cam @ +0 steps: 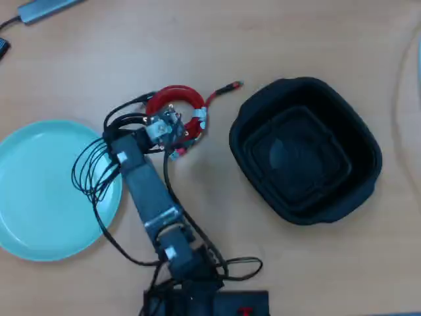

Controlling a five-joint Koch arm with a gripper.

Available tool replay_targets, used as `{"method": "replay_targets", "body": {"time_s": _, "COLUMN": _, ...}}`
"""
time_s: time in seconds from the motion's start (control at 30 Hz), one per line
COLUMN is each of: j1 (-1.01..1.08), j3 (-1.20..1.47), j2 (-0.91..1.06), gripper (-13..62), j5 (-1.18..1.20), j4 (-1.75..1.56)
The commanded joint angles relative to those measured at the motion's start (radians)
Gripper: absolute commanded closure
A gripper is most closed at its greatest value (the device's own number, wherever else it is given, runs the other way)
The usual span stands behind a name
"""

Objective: Put a black charging cable in a black bowl and put a red charging cable in a green bowl

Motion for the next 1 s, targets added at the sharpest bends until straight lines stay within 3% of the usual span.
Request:
{"method": "replay_targets", "body": {"time_s": 0.0, "j1": 0.017, "j3": -0.008, "j2": 0.189, "gripper": 55.6, "j5": -0.044, "j4": 0.009}}
{"method": "replay_targets", "body": {"time_s": 0.37, "j1": 0.17, "j3": -0.002, "j2": 0.592, "gripper": 55.6, "j5": -0.164, "j4": 0.014}}
{"method": "replay_targets", "body": {"time_s": 0.97, "j1": 0.293, "j3": -0.106, "j2": 0.692, "gripper": 55.7, "j5": -0.321, "j4": -0.002}}
